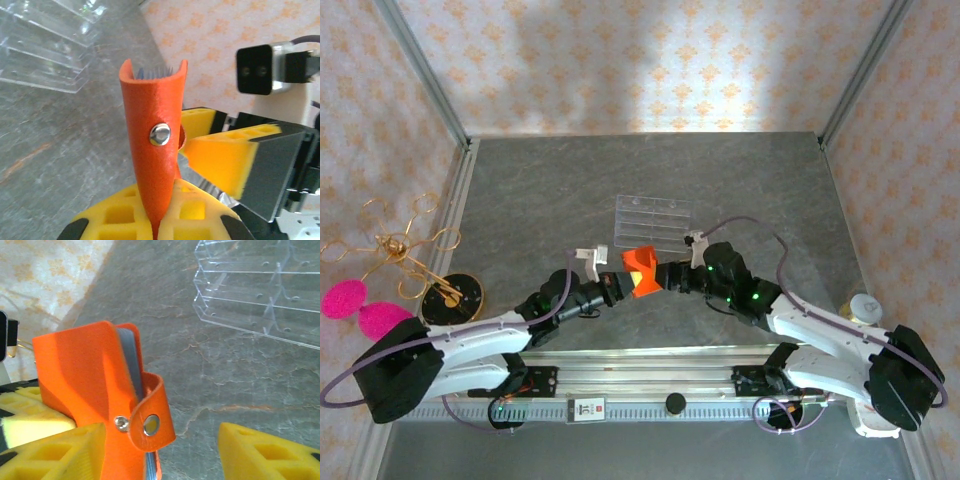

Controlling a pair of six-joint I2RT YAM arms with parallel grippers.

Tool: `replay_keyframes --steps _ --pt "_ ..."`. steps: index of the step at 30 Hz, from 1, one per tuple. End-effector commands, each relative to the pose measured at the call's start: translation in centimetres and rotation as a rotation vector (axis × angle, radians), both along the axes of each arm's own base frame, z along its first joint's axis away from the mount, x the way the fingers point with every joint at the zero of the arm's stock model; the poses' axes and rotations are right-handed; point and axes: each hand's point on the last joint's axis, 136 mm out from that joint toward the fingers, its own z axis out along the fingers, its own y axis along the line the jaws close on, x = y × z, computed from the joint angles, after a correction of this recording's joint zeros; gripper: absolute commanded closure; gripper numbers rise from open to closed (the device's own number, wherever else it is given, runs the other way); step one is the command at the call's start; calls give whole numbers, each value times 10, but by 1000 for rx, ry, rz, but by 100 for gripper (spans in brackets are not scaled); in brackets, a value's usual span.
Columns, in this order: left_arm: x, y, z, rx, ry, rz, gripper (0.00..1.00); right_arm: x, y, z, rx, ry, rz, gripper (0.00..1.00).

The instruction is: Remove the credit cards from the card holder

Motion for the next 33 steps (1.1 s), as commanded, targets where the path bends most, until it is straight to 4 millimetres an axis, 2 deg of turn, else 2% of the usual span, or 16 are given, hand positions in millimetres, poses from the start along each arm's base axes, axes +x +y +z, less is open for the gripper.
replay_keyframes --steps 1,5,11,14,20,23,29,31,33 --pt "-8 -2 23 -59 -84 -38 100 3 10 20 41 -53 34 40" --pt "-9 -2 27 -72 -91 -42 100 11 2 13 5 -43 -23 44" --pt "-11 -1 29 -83 -92 -44 100 19 -13 11 -2 -36 -98 62" --pt "-11 -1 30 -86 -94 -44 100 20 -15 11 2 -34 -105 64" --pt "-12 1 30 -97 -93 -41 100 19 -15 18 38 -41 -105 68" --pt "-13 1 31 -101 -94 -45 100 15 -8 19 46 -32 -61 63" --pt "-15 -1 39 -136 -109 -62 100 10 4 22 83 -18 -2 62" --pt "-17 -1 41 -151 -113 -67 100 9 5 23 92 -18 4 66" --pt "-17 -1 43 -160 -114 -71 100 9 6 23 94 -16 8 77"
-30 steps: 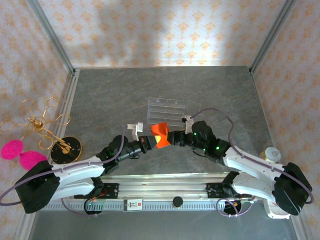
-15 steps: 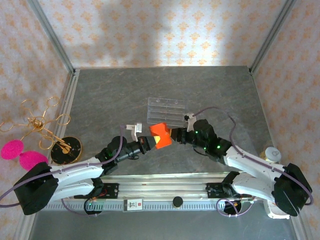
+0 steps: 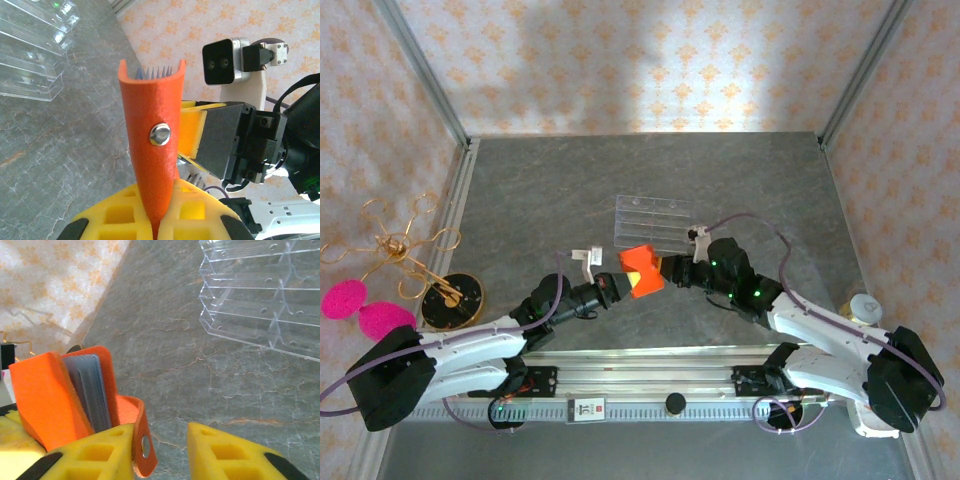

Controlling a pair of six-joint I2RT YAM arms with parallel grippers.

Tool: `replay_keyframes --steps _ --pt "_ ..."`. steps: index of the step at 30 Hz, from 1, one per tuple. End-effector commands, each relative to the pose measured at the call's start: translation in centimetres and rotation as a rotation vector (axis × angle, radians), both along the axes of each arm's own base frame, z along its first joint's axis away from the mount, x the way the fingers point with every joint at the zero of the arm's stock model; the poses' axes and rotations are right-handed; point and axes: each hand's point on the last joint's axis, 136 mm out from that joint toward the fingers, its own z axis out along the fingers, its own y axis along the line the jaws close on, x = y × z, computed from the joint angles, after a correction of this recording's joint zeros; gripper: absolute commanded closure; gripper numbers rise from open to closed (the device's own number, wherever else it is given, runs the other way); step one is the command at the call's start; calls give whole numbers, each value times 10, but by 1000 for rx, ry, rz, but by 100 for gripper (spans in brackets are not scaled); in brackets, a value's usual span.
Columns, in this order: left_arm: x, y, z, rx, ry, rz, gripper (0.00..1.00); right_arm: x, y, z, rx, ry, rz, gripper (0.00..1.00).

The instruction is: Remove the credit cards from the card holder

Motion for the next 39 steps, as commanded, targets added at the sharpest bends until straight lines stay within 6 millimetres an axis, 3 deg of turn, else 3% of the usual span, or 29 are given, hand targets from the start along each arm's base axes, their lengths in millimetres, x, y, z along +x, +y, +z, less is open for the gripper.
replay_keyframes --steps 1,3,7,13,16,19,23,27,39 --pt "-7 -3 26 -87 -64 -37 100 1 6 11 28 -23 19 85" --pt "-5 -2 20 -71 -43 -23 100 3 2 12 15 -25 0 100" --pt "1 -2 -4 -17 32 4 100 7 -11 -11 -71 41 -74 100" --pt "7 -9 -52 66 174 15 64 -1 -25 -48 -126 135 -127 100" --pt "13 -8 -69 127 223 41 57 -1 -33 -59 -168 154 -167 100" --pt "21 6 -82 160 264 100 49 -1 -38 -68 -235 170 -195 100" --pt "28 33 -85 162 262 206 41 -3 -31 -76 -278 184 -196 100" --pt "34 51 -74 214 213 279 39 -1 -15 -66 -259 178 -194 100" --pt "36 64 -36 311 98 313 40 -11 70 -33 -247 100 17 100"
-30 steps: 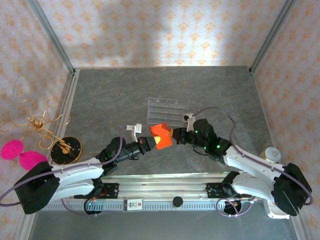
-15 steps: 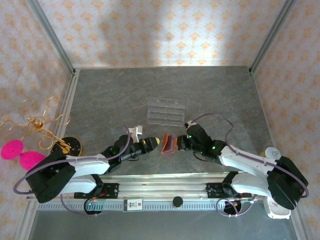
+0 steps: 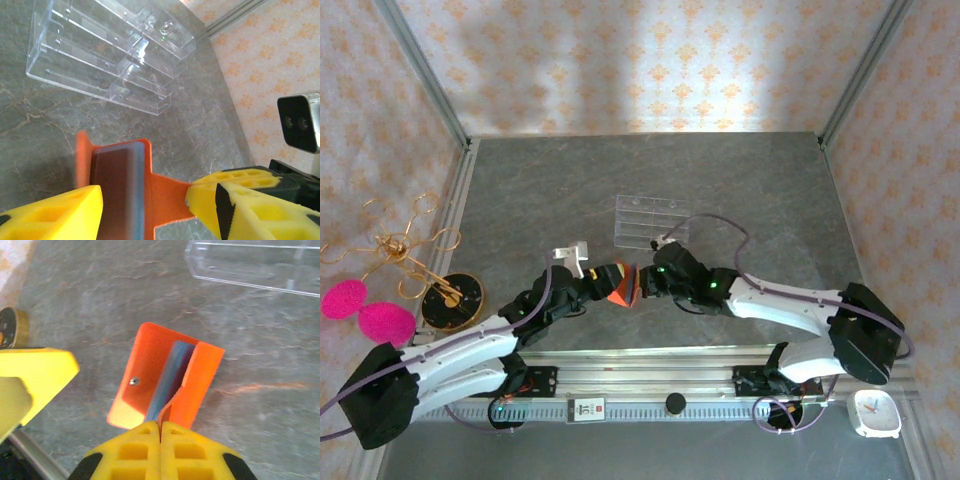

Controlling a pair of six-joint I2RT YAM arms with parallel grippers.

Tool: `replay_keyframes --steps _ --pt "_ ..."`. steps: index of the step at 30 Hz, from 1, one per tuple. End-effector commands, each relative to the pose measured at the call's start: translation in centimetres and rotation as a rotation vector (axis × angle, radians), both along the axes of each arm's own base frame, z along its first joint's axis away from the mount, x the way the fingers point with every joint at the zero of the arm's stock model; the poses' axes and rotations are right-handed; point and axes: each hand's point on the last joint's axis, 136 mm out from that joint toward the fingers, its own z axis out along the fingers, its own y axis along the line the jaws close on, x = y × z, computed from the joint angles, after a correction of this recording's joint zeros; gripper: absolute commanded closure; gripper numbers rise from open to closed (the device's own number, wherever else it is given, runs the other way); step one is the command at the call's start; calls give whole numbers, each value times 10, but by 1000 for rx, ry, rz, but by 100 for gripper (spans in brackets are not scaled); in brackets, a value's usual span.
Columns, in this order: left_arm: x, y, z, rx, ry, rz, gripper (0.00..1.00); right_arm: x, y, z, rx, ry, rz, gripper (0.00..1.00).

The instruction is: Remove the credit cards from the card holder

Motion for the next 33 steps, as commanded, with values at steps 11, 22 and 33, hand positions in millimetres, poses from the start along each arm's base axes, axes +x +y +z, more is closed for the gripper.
replay_keyframes --steps 11,22,33 --pt "1 -7 -23 74 38 -47 58 14 -60 -58 -238 8 -161 100" --pt "5 -29 -55 79 107 -110 78 22 -101 -111 -439 30 -270 98" --pt "0 -36 -83 112 176 -141 89 26 -81 -63 -280 -54 -217 50"
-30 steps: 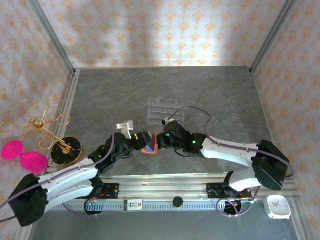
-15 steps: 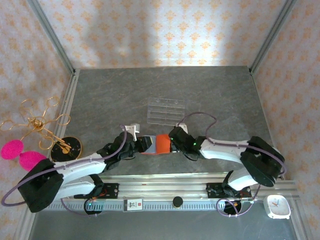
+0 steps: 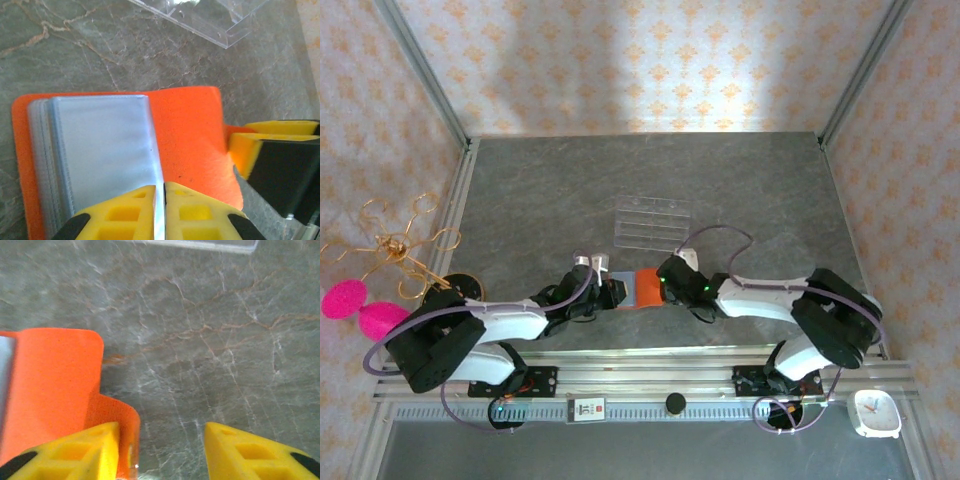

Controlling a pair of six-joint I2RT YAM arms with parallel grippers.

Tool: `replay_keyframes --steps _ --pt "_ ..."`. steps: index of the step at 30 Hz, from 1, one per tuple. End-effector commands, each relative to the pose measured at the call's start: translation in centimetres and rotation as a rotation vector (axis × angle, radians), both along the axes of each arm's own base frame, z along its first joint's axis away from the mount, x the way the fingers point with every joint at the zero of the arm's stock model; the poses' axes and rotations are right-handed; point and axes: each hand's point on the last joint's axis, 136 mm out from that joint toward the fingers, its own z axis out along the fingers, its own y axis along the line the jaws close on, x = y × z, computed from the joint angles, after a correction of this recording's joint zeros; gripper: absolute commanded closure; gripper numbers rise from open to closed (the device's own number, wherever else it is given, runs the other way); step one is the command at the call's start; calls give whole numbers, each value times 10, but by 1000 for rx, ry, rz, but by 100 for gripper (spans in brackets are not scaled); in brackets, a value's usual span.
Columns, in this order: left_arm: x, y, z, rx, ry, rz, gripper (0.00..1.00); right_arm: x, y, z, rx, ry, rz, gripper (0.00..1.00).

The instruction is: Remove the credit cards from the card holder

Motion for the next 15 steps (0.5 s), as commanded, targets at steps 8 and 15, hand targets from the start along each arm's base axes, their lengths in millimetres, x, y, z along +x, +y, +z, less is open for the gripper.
replay_keyframes --steps 8,15 --pt "4 -17 12 -52 -29 -35 95 1 7 -4 23 14 45 58" --pt "2 -24 27 -89 -55 -60 100 -4 -3 -28 -14 50 11 80"
